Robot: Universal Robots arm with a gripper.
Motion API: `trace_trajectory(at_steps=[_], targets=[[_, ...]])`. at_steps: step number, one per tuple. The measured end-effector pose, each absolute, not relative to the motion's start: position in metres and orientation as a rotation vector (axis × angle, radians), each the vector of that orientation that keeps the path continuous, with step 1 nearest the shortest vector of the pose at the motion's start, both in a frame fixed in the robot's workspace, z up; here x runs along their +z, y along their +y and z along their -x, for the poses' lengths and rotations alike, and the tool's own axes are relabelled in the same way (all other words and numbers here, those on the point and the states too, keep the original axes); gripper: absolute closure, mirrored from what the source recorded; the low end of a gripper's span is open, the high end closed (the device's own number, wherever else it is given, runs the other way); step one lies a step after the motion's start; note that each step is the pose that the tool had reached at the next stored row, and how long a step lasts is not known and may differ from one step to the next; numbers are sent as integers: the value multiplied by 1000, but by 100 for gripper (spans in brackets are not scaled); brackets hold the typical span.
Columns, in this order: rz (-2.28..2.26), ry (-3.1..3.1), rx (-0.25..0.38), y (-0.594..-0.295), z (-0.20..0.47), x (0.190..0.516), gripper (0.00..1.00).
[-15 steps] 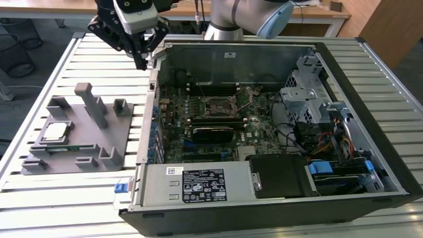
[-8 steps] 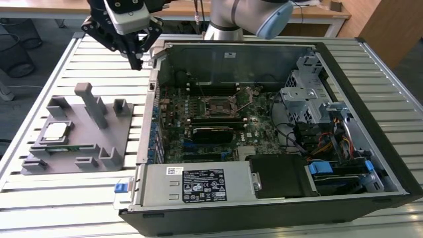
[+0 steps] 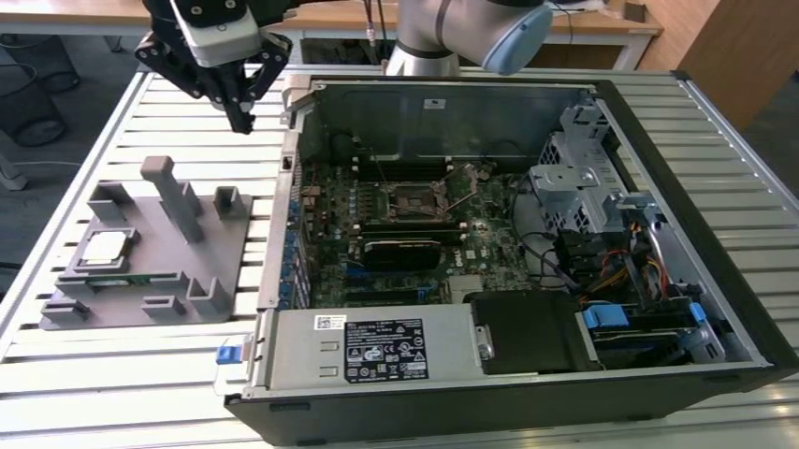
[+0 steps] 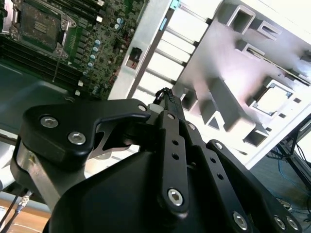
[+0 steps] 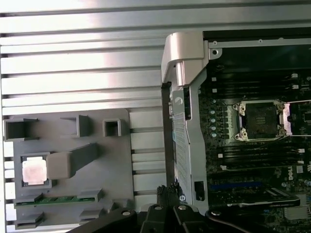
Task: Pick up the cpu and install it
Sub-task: 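Reach for the cpu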
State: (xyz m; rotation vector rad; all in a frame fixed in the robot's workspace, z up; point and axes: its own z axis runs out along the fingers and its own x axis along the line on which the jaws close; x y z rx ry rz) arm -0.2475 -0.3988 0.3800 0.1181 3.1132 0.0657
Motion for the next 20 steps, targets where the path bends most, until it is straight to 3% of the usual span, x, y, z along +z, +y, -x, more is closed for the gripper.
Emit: trace_trajectory(at_steps=[20], targets=[[-112, 3124, 65, -401, 288, 373, 89]])
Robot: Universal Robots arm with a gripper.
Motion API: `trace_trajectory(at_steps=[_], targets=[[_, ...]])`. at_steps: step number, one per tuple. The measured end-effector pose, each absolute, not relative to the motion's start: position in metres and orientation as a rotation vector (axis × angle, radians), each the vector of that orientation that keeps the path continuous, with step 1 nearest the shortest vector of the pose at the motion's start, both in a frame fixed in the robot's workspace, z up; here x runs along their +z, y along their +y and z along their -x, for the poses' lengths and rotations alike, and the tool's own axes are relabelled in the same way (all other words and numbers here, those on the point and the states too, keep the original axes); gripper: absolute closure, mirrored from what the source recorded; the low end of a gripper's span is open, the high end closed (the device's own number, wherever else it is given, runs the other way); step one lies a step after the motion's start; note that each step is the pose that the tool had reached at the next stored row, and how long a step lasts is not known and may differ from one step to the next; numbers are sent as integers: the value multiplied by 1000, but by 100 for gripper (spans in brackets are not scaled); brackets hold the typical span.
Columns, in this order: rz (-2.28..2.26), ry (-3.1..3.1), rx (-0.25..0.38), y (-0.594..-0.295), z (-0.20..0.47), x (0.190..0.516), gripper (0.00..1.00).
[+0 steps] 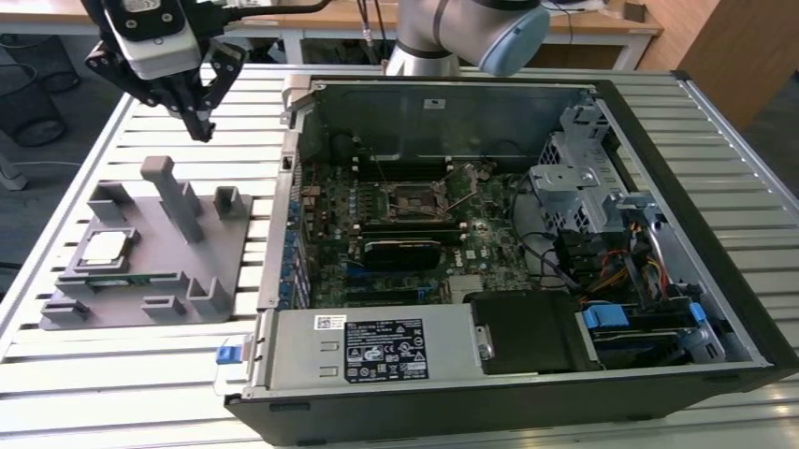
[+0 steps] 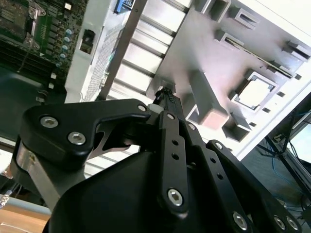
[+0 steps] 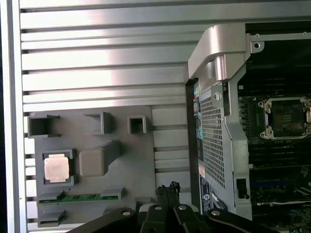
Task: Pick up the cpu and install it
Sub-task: 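Reach for the cpu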
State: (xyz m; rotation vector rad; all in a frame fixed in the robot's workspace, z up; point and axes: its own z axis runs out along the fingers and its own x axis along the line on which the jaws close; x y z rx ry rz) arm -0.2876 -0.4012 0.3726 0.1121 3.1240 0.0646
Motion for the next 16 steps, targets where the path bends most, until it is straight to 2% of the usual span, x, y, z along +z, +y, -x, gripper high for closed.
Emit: trace_trajectory(at_steps=[16], targets=[[-113, 3130, 64, -401, 310, 369, 89]])
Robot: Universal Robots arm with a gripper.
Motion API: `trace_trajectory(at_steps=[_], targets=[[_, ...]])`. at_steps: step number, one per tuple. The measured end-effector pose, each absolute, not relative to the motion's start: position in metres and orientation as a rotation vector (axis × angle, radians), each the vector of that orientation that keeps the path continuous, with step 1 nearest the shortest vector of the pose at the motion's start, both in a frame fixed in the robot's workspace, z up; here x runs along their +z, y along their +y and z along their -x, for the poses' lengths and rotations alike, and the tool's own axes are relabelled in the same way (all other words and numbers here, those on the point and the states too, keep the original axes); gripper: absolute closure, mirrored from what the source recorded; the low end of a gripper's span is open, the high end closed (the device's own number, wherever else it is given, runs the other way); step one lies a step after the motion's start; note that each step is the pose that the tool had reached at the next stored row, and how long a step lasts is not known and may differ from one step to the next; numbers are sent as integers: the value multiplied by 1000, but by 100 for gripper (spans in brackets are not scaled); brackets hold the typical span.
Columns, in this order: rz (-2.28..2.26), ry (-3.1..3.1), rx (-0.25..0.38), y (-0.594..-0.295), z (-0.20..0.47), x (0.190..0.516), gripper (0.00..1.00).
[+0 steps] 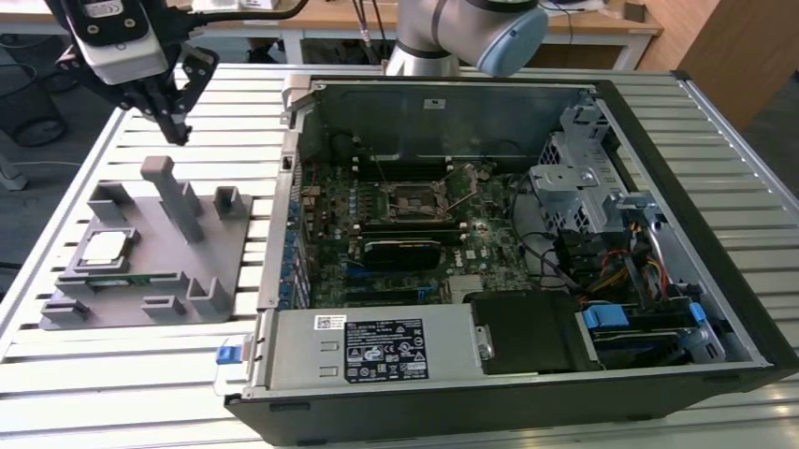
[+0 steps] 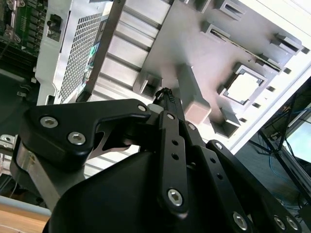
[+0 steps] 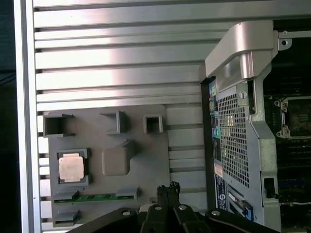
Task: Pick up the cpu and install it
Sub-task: 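Reach for the cpu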
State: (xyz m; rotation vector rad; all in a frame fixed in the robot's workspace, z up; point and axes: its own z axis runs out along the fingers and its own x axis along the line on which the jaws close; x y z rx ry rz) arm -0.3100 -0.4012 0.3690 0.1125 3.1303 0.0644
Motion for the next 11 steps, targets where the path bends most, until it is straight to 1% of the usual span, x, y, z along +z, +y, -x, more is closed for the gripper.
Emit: trace_trajectory(at_steps=[11], targets=[[-113, 3134, 64, -401, 321, 366, 89]])
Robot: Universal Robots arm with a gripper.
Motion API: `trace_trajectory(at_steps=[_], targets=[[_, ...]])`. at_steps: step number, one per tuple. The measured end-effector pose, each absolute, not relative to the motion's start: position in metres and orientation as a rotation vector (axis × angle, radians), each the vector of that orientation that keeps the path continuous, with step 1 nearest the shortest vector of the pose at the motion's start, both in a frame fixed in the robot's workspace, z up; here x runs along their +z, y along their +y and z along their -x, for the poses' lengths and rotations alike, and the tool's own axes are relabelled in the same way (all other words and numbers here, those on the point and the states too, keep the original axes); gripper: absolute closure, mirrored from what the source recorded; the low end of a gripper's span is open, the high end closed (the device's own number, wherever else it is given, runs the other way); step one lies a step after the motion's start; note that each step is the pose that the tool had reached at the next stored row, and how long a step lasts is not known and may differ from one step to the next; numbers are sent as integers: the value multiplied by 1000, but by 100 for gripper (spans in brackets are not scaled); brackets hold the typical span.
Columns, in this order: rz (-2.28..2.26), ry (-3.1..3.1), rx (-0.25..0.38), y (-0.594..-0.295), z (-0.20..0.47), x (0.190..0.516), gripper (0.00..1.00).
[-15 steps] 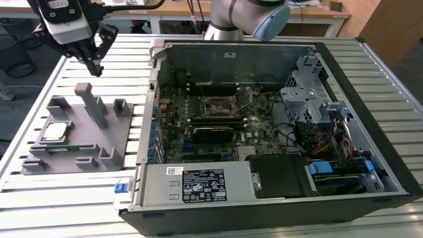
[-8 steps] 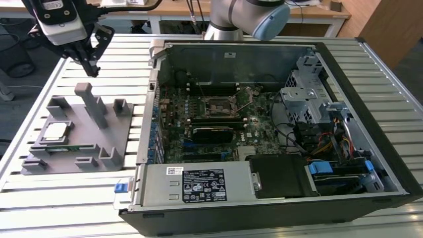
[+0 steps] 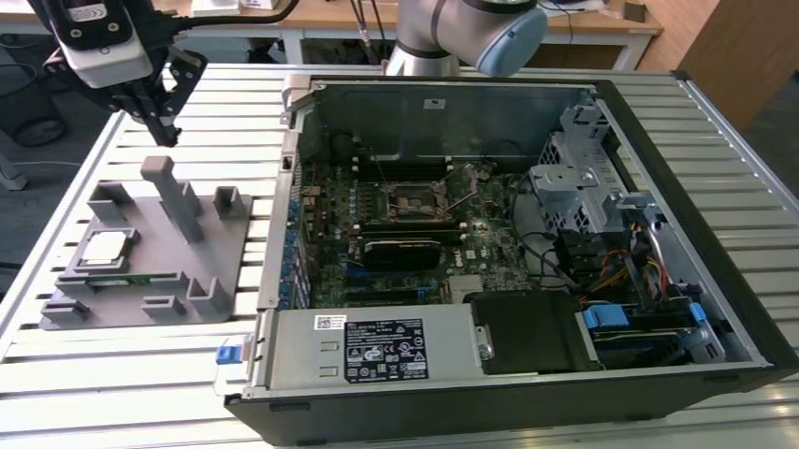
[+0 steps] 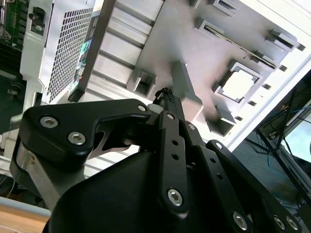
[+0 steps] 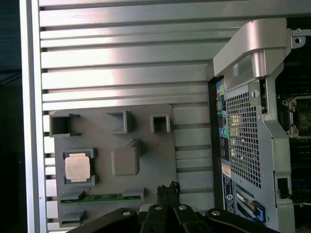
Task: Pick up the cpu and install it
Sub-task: 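Reach for the cpu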
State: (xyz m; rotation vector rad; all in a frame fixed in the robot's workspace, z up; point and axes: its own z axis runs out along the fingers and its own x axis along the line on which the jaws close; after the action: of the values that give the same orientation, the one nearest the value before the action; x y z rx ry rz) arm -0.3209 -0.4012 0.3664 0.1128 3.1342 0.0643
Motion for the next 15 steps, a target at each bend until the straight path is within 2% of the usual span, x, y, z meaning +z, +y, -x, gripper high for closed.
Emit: trace_trajectory(at_steps=[15], targets=[[-112, 3140, 64, -401, 346, 362, 89]])
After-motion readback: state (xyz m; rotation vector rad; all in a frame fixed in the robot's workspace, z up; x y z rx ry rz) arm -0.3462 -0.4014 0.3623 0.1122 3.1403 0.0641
